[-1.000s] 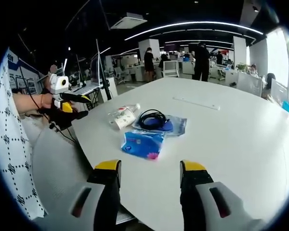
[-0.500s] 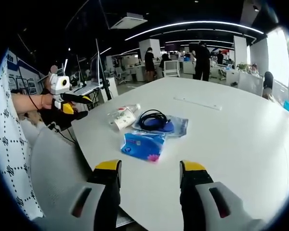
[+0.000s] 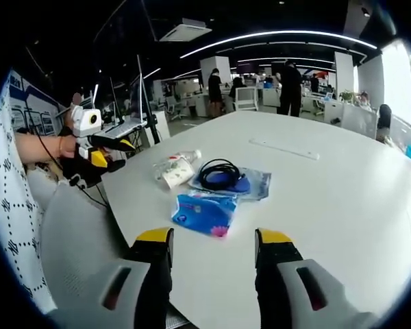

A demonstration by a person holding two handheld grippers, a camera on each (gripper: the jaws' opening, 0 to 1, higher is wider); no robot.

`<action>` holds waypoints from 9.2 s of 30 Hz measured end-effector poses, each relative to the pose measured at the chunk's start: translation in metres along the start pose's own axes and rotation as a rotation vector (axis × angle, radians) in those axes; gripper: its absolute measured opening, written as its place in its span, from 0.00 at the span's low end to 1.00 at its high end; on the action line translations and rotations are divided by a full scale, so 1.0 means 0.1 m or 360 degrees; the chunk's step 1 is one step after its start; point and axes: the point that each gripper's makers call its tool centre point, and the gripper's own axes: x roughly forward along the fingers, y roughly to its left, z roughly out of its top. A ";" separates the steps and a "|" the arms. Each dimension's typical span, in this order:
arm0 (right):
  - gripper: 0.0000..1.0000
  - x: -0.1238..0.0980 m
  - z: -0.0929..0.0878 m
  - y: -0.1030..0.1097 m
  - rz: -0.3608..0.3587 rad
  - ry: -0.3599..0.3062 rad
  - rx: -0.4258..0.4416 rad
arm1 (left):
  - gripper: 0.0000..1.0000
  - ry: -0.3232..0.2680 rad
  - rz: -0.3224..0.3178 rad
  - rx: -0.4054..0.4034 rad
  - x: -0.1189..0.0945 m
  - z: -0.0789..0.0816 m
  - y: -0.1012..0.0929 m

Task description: Arrange the tabletop items into an orderly group along one side of the table until the central work area is clear of visible clutter.

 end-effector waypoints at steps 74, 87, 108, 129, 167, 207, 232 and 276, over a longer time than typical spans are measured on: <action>0.38 0.53 -0.03 -0.15 0.0029 0.0032 0.0020 | 0.49 0.0093 -0.0022 0.0008 0.81 -0.13 -0.09; 0.37 0.64 -0.04 -0.16 0.0039 0.0036 0.0026 | 0.47 0.0076 -0.0001 -0.0015 0.93 -0.15 -0.10; 0.35 0.88 -0.09 -0.22 0.0069 0.0069 0.0041 | 0.43 0.0127 0.0056 -0.0030 1.18 -0.29 -0.06; 0.35 1.09 -0.23 -0.34 0.0077 0.0124 0.0041 | 0.38 0.0181 0.0132 -0.0077 1.38 -0.44 0.01; 0.29 1.34 -0.40 -0.40 0.0087 0.0183 0.0108 | 0.27 0.0304 0.0298 -0.0181 1.53 -0.71 0.16; 0.00 1.35 -0.48 -0.39 0.0086 0.0212 0.0076 | 0.02 0.0379 0.0288 -0.0215 1.54 -0.78 0.15; 0.00 1.28 -0.45 -0.38 0.0091 0.0165 0.0121 | 0.00 0.0355 0.0277 -0.0155 1.56 -0.73 0.13; 0.00 0.84 -0.28 -0.65 -0.0064 0.0036 0.0166 | 0.00 0.0324 0.0107 -0.0001 1.81 -0.30 -0.10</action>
